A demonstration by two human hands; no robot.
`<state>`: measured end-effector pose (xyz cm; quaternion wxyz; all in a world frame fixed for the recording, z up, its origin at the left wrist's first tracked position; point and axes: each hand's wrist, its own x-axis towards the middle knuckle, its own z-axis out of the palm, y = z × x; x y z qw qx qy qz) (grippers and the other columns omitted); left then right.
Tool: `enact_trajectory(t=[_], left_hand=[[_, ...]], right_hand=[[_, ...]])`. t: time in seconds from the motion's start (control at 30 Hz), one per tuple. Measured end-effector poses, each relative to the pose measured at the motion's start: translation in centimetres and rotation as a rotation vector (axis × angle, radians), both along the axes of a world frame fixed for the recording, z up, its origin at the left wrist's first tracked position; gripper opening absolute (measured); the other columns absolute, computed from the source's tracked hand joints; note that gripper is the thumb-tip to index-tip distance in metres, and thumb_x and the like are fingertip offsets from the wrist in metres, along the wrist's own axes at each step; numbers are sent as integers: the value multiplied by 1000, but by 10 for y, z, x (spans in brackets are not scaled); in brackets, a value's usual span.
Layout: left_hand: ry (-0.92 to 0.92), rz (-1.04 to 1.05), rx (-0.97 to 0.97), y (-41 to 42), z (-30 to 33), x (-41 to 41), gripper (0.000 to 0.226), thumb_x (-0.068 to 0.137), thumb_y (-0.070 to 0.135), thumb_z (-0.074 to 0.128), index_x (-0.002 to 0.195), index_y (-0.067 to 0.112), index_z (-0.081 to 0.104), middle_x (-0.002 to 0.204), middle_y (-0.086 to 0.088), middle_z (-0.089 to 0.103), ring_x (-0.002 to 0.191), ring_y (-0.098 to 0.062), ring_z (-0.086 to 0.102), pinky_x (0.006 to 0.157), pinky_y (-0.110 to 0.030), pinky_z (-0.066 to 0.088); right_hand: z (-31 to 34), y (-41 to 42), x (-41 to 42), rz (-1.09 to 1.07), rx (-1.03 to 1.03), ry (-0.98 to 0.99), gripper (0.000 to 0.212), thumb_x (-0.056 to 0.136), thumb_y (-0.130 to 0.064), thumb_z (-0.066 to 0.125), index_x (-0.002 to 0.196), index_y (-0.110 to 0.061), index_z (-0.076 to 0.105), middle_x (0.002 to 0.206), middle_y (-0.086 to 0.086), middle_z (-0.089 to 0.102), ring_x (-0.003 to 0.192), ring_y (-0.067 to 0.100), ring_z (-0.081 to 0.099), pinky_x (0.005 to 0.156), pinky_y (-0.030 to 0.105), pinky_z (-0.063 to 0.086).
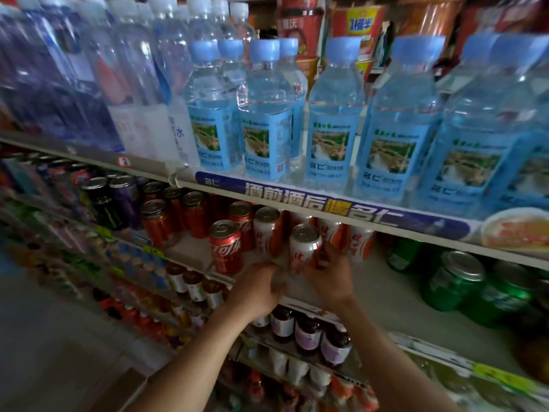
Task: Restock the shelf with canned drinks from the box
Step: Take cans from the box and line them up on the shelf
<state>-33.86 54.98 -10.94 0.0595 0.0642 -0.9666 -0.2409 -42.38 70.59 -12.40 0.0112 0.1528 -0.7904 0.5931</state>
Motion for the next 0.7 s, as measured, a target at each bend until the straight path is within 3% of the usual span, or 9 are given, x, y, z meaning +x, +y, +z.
enact_trajectory(t=[0.1, 0.17, 0.3, 0.43, 0.57, 0.7], left_hand=[[-27, -4, -59, -4, 0, -7, 27, 88, 35, 57, 111, 25, 67, 116, 7, 65, 106, -16, 63, 84, -31, 53], [-41, -9, -61, -4, 1, -10, 28, 89, 32, 56, 115, 26, 66, 119, 9, 63, 109, -14, 61, 86, -28, 52], [-30, -27, -66, -7, -2, -13, 28, 91, 27, 56, 117, 27, 65, 122, 11, 60, 111, -13, 59, 81, -21, 44], [-38, -41, -37, -13, -7, -15, 28, 94, 21, 53, 118, 27, 65, 125, 12, 58, 113, -13, 57, 86, -21, 45], [-39, -51, -19, -16, -11, -16, 28, 94, 20, 53, 118, 26, 66, 128, 12, 57, 114, -13, 56, 90, -24, 48], [-15, -54, -4, -16, -12, -15, 28, 93, 17, 53, 117, 24, 67, 127, 10, 58, 114, -13, 57, 92, -26, 48]], right_hand=[[-2, 0, 1, 10, 59, -8, 71, 63, -27, 90, 125, -25, 57, 100, -8, 69, 92, 7, 68, 78, 26, 57], [-4, -1, -1, 16, 147, -25, 64, 63, -30, 89, 119, -26, 58, 103, -13, 66, 98, 5, 65, 78, 14, 49], [-3, -7, -7, 21, 217, -13, 58, 63, -35, 89, 113, -23, 63, 105, -11, 69, 97, 5, 65, 77, 11, 47], [0, -17, -6, 17, 168, -12, 55, 66, -38, 88, 113, -21, 64, 106, -7, 71, 97, 7, 66, 84, 23, 54], [-4, -23, -8, -18, 167, -18, 52, 69, -29, 86, 114, -16, 63, 106, -1, 72, 97, 12, 67, 80, 22, 53], [-9, -27, -14, -52, 217, -10, 55, 69, -32, 85, 116, -16, 62, 108, 1, 72, 99, 17, 68, 84, 35, 57]])
